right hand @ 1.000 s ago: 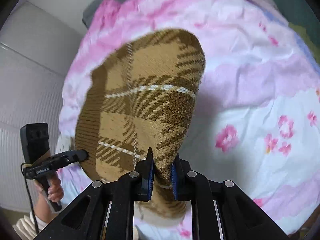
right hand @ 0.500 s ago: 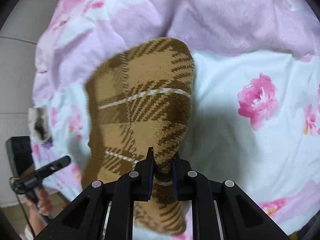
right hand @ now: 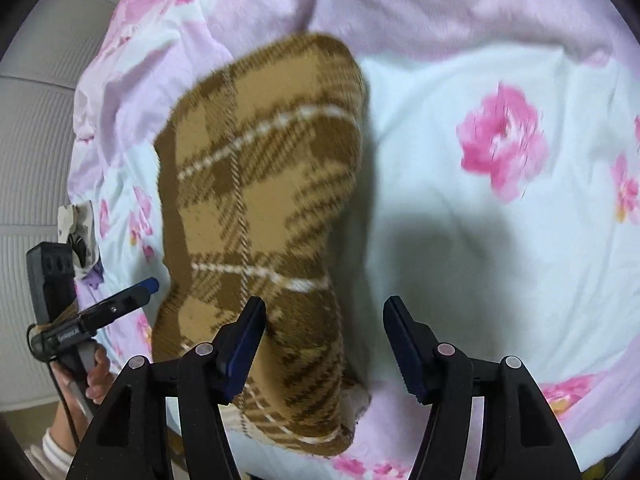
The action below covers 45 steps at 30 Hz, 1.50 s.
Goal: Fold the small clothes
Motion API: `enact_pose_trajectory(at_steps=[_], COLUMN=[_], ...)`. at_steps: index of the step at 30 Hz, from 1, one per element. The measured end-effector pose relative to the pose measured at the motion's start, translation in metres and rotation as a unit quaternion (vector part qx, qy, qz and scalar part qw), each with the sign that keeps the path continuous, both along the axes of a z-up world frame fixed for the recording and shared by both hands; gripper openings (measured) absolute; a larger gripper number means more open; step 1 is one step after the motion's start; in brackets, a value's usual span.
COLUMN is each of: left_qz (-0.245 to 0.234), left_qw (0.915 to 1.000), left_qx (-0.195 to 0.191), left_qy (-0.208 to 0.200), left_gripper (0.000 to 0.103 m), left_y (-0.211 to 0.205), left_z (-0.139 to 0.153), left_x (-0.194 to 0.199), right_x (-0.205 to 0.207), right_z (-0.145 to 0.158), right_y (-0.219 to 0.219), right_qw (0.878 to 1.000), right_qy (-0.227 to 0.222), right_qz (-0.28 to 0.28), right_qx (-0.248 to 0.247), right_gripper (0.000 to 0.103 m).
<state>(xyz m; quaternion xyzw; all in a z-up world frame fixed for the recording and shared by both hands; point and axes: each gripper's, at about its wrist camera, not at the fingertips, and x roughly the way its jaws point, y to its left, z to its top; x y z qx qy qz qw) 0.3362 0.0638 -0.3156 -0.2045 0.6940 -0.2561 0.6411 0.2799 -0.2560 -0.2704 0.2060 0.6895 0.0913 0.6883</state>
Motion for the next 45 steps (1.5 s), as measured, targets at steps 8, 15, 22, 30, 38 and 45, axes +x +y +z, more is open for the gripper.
enact_pose_trajectory(at_steps=[8, 15, 22, 30, 38, 45], left_qz=[0.072, 0.041, 0.015, 0.039, 0.031, 0.04], left_qw=[0.9963, 0.9936, 0.986, 0.959, 0.9702, 0.9911], left_qx=[-0.03, -0.105, -0.124, -0.143, -0.113, -0.105], left_qy=[0.036, 0.0, -0.111, -0.242, -0.212, -0.071], left_gripper=[0.059, 0.023, 0.016, 0.016, 0.016, 0.016], left_y=[0.0, 0.003, 0.01, 0.01, -0.002, 0.004], left_z=[-0.035, 0.013, 0.129, 0.218, 0.153, 0.062], left_x=[0.018, 0.015, 0.023, 0.071, 0.02, -0.099], right_x=[0.008, 0.019, 0.016, 0.042, 0.025, -0.086], right_z=[-0.031, -0.03, 0.078, 0.21, 0.203, 0.08], right_y=[-0.013, -0.007, 0.002, 0.01, 0.015, 0.017], right_qw=[0.997, 0.993, 0.992, 0.954, 0.934, 0.976], right_qy=[0.026, 0.023, -0.095, -0.291, -0.347, -0.189], right_qz=[-0.034, -0.051, 0.01, 0.055, 0.079, 0.076], right_qx=[0.068, 0.108, 0.078, 0.044, 0.038, 0.075], right_gripper=[0.062, 0.03, 0.018, 0.017, 0.017, 0.017])
